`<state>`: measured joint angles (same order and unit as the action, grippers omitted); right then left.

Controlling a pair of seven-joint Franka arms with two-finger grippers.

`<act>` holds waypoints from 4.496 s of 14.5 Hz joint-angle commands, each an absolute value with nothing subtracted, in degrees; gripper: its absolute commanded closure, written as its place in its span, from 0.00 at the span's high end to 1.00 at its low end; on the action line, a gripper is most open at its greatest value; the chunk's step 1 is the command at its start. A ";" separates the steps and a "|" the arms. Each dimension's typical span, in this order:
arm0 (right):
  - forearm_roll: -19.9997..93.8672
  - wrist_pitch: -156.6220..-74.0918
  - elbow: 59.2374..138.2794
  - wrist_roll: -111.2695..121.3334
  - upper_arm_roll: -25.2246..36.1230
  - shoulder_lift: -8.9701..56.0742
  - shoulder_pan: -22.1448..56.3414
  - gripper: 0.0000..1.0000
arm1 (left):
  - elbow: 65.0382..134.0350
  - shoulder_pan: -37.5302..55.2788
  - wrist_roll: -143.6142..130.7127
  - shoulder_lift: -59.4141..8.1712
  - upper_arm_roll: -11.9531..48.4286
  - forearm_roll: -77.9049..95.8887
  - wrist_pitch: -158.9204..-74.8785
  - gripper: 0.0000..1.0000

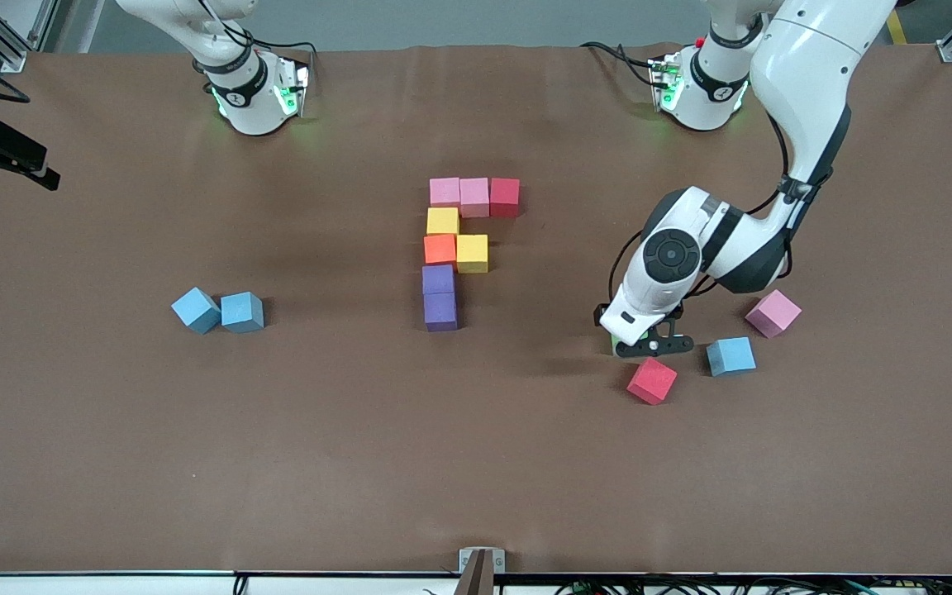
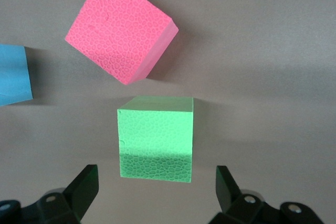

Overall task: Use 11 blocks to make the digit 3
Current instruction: 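Move the left gripper to the green cube and grasp it, then lift the green cube and carry it to the column with the left gripper, then place the green cube beside the yellow cube with the left gripper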

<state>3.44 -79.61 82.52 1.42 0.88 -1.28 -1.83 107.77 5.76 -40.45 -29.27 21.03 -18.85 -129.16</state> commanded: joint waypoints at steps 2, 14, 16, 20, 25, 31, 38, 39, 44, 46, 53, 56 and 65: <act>2.81 -78.84 80.60 2.37 0.26 -0.88 -2.99 1.00 | 108.55 1.94 -39.29 -29.70 21.80 -17.05 -131.13 0.99; 2.46 -78.93 80.60 2.37 0.26 -0.88 -3.25 1.00 | 106.96 2.37 -40.43 -32.26 21.80 -16.88 -135.53 0.99; 2.46 -78.93 80.60 2.37 0.26 -0.88 -3.25 1.00 | 106.96 2.63 -40.43 -32.34 21.80 -16.87 -135.53 0.99; 2.46 -79.01 80.60 2.37 0.26 -0.88 -3.25 1.00 | 106.61 2.99 -41.04 -34.98 21.71 -16.87 -136.66 0.99; 2.55 -79.01 80.60 2.46 0.18 -0.88 -3.16 1.00 | 106.79 3.07 -43.32 -36.56 21.62 -17.14 -138.08 0.94; 2.55 -79.01 80.60 2.46 0.18 -0.88 -3.25 1.00 | 106.96 3.16 -44.73 -36.39 21.80 -17.58 -138.08 0.44; 2.46 -79.10 80.60 2.46 0.26 -0.88 -3.25 1.00 | 105.91 6.76 -58.33 -35.51 21.97 -16.96 -137.47 0.31; 2.46 -79.01 80.60 2.46 0.26 -0.88 -3.25 1.00 | 105.73 7.72 -62.36 -35.33 22.76 -16.88 -137.20 0.31; 2.46 -79.10 80.60 2.46 0.26 -0.88 -3.34 1.00 | 105.64 15.80 -89.68 -35.77 23.29 -16.88 -137.20 0.32; 2.46 -79.10 80.60 2.46 0.26 -0.88 -3.34 1.00 | 105.73 18.97 -102.07 -35.33 23.29 -17.22 -137.20 0.31; 2.64 -79.01 80.68 2.46 0.18 -0.88 -3.16 1.00 | 108.10 22.06 -138.66 -32.69 23.47 -17.93 -137.11 0.31; 2.64 -78.93 80.68 2.46 0.18 -0.88 -3.25 1.00 | 110.64 23.55 -142.55 -31.30 23.55 -17.93 -137.46 0.29; 2.64 -79.01 80.60 2.37 0.18 -0.88 -3.25 1.00 | 115.75 25.22 -150.12 -30.85 23.55 -21.09 -144.57 0.27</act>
